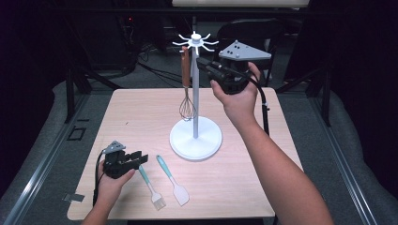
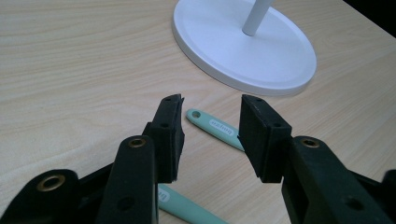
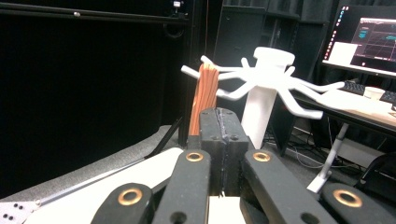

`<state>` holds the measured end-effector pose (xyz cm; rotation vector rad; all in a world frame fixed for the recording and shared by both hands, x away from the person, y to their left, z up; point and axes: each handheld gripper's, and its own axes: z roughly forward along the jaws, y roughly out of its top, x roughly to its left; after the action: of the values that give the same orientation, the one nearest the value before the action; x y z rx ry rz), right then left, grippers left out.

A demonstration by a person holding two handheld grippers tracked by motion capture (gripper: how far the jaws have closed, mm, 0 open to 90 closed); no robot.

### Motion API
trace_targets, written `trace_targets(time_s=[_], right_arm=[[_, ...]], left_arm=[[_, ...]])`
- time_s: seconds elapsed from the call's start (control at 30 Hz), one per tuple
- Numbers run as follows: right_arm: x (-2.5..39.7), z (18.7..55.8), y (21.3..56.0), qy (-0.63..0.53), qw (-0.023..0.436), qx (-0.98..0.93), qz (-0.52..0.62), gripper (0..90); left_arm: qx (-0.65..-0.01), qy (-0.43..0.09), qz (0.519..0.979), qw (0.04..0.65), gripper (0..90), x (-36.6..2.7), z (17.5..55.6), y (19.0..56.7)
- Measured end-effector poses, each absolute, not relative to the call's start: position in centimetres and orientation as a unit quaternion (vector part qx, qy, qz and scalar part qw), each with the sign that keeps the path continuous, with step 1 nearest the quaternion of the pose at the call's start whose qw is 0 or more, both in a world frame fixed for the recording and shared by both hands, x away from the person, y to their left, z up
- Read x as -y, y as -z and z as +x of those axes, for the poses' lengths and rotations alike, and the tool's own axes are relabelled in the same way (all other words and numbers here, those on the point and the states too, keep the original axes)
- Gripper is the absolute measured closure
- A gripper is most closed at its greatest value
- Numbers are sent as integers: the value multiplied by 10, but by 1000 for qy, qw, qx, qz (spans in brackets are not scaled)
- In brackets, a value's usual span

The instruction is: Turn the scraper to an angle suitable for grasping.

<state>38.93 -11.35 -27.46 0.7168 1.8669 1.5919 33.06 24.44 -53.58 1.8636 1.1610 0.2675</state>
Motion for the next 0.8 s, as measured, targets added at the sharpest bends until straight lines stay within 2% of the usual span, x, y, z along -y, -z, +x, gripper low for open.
trace_targets(time_s=[0.5,0.8], right_arm=[[127,379,336,-567,264,-724,292,878],[130,369,387,-548,233,-742,310,790]], left_arm=[[-471,-108,753,446,596,-245,331,537],[-473,-109,753,444,595,-245,331,538]])
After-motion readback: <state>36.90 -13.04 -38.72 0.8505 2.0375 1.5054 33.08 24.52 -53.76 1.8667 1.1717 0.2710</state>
